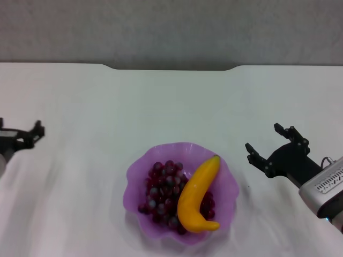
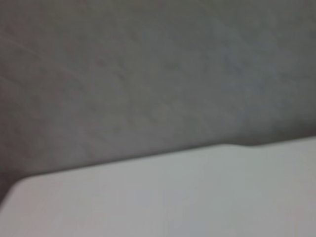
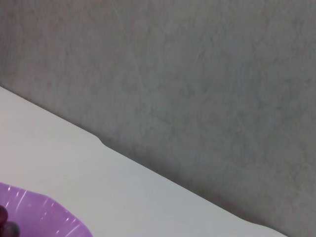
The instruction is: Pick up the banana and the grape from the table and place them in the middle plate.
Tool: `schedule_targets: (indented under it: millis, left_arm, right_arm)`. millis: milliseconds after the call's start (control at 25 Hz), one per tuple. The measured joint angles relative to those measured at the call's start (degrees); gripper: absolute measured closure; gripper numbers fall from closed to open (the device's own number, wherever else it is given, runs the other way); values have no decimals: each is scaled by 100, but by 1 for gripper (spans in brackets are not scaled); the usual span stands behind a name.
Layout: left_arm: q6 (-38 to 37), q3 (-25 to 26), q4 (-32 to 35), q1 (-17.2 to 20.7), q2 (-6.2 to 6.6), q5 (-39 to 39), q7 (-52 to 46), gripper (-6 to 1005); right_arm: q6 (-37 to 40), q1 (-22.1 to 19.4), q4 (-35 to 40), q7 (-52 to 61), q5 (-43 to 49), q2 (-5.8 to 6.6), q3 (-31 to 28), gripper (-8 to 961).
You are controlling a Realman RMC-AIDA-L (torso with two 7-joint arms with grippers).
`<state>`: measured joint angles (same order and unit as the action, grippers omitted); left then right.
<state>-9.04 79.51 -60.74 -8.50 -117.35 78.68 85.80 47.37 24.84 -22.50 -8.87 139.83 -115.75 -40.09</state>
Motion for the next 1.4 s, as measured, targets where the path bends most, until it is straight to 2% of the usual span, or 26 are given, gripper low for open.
schedule_targets:
  millis: [80, 200, 320, 360, 400, 520, 560, 600, 720, 800, 920, 1160, 1280, 1400]
  left_arm:
    - [-208, 12, -82, 18, 9, 155, -345, 117]
    - [-594, -62, -124, 39, 20, 909, -1349, 118]
    - [-1401, -583, -27, 112, 20, 2166, -2615, 118]
    - [-2413, -1132, 304, 143, 19, 3207, -3682, 118]
    - [-2413, -1132, 304, 143, 19, 3207, -3682, 118]
    - [-3801, -1786, 1208, 148, 20, 4577, -5634, 117]
    - [-4402, -1973, 1813, 89, 14, 5092, -6607, 117]
    - [-4402, -1973, 1813, 89, 14, 5092, -6607, 117]
    - [-5174, -2176, 2881, -147, -13, 5484, -7816, 117]
    - [-5502, -2368, 3451, -310, -14, 5507, -8252, 118]
    - [-5578, -2487, 3741, -323, -14, 5480, -8348, 118]
    - [-5346, -2493, 3885, -230, -27, 5465, -8375, 120]
    - [-4798, -2464, 3909, -259, -30, 5432, -8394, 120]
    - [-4555, -2459, 3919, -326, -29, 5345, -8414, 120]
  right_arm:
    - [0, -9, 11, 0, 0, 0, -14, 102]
    - [0, -12, 31, 0, 0, 0, -39, 102]
    - [0, -13, 28, 0, 0, 0, -41, 102]
    - [0, -13, 27, 0, 0, 0, -42, 102]
    - [0, -13, 28, 0, 0, 0, -43, 102]
    - [0, -10, 32, 0, 0, 0, -41, 102]
    - [0, -10, 29, 0, 0, 0, -39, 102]
    - [2, -10, 23, 0, 1, 0, -31, 102]
    - [33, -11, 2, 0, 1, 0, -22, 102]
    - [52, -22, -6, 0, 0, -1, -38, 102]
    - [58, -47, -13, 2, -92, -7, -53, 102]
    - [67, -151, 41, 5, -308, -9, -60, 102]
    - [33, -238, 44, 7, -388, -4, -67, 102]
    - [-263, -255, 44, 8, -614, -2, -26, 102]
